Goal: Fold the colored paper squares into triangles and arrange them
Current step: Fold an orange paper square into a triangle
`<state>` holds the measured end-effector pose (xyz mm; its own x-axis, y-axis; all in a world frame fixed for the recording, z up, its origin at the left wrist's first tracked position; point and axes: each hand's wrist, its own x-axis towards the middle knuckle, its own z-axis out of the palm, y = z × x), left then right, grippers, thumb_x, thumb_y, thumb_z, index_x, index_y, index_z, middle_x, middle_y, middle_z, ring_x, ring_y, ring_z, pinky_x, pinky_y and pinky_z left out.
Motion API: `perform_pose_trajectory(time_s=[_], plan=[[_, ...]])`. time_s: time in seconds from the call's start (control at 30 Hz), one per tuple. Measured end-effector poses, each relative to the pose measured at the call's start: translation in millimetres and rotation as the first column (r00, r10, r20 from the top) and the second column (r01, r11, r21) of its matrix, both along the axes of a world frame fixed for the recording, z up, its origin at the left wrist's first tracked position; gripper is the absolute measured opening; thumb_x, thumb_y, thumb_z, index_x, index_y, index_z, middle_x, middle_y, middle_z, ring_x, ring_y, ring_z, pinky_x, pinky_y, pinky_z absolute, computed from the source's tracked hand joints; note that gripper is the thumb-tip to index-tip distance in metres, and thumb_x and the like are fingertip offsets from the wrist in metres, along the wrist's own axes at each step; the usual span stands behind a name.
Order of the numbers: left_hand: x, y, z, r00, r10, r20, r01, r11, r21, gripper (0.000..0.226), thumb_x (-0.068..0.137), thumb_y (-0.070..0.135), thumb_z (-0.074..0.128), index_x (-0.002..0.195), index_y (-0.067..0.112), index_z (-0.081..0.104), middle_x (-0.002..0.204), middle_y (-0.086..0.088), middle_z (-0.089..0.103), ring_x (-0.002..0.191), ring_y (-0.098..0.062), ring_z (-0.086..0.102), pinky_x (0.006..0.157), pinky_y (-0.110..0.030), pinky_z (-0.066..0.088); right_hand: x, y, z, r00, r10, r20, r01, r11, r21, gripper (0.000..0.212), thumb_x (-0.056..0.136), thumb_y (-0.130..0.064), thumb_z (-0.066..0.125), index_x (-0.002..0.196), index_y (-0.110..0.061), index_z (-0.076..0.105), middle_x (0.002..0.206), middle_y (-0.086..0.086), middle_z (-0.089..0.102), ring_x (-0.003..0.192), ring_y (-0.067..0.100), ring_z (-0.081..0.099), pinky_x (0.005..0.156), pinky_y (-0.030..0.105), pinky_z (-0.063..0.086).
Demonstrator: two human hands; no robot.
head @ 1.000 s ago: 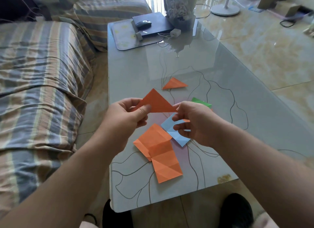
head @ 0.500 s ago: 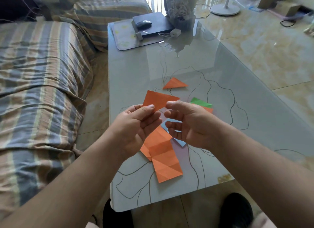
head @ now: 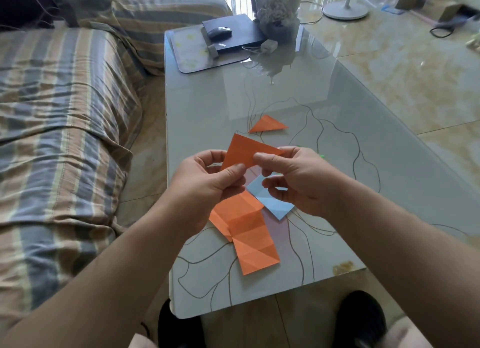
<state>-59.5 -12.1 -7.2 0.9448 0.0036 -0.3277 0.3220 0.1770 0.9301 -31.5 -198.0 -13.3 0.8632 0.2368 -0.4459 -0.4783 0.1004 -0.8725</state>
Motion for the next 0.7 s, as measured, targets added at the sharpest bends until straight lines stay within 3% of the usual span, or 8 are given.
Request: perform_pose_trajectory(time_s=[0.17, 0.4, 0.53, 0.7], plan=[[3, 6, -1, 1.0, 0.015, 0.002, -0.015, 0.999, 0.035, 0.036, 0.073, 0.014, 0.081, 0.107, 0.006, 0.068, 0.083, -0.013, 0.075, 0.076, -0.023, 0.073, 0.081, -0.04, 0.065, 9, -15, 4, 0.997, 0.002, 0.072, 0.003, 0.998, -0.07, 0.016, 0.085, -0.028, 0.082, 0.082, -0.019, 0.069, 0.077, 0.002, 0.07, 0.065, 0.018, 0.063, 0.067, 0.03, 0.048], [14, 13, -17, 0.999, -0.037, 0.038, 0.026, 0.966, 0.258, 0.012, 0.094, 0.007, 0.073, 0.106, 0.01, 0.073, 0.093, -0.014, 0.079, 0.081, -0.023, 0.075, 0.083, -0.041, 0.064, 19, -22, -5, 0.981, 0.064, 0.183, 0.003, 0.938, -0.345, 0.017, 0.1, -0.025, 0.069, 0.094, -0.012, 0.078, 0.082, 0.001, 0.077, 0.067, 0.016, 0.065, 0.068, 0.031, 0.049], [33, 15, -28, 0.997, 0.022, 0.067, -0.041, 0.952, 0.304, 0.009, 0.088, 0.011, 0.081, 0.093, 0.009, 0.074, 0.079, -0.009, 0.074, 0.073, -0.02, 0.071, 0.079, -0.038, 0.064, 31, -24, -19, 0.987, -0.041, 0.153, 0.091, 0.938, -0.335, 0.016, 0.097, -0.026, 0.073, 0.091, -0.011, 0.076, 0.082, 0.004, 0.076, 0.061, 0.016, 0.063, 0.059, 0.027, 0.048], [63, 15, -59, 0.992, 0.119, -0.032, -0.104, 0.95, 0.295, 0.006, 0.093, 0.003, 0.073, 0.097, 0.007, 0.073, 0.088, -0.014, 0.074, 0.076, -0.021, 0.073, 0.078, -0.037, 0.063, 41, -21, -41, 0.986, -0.095, 0.138, 0.14, 0.919, -0.369, 0.016, 0.095, -0.022, 0.075, 0.086, -0.009, 0.074, 0.077, 0.006, 0.072, 0.059, 0.02, 0.06, 0.056, 0.028, 0.045]])
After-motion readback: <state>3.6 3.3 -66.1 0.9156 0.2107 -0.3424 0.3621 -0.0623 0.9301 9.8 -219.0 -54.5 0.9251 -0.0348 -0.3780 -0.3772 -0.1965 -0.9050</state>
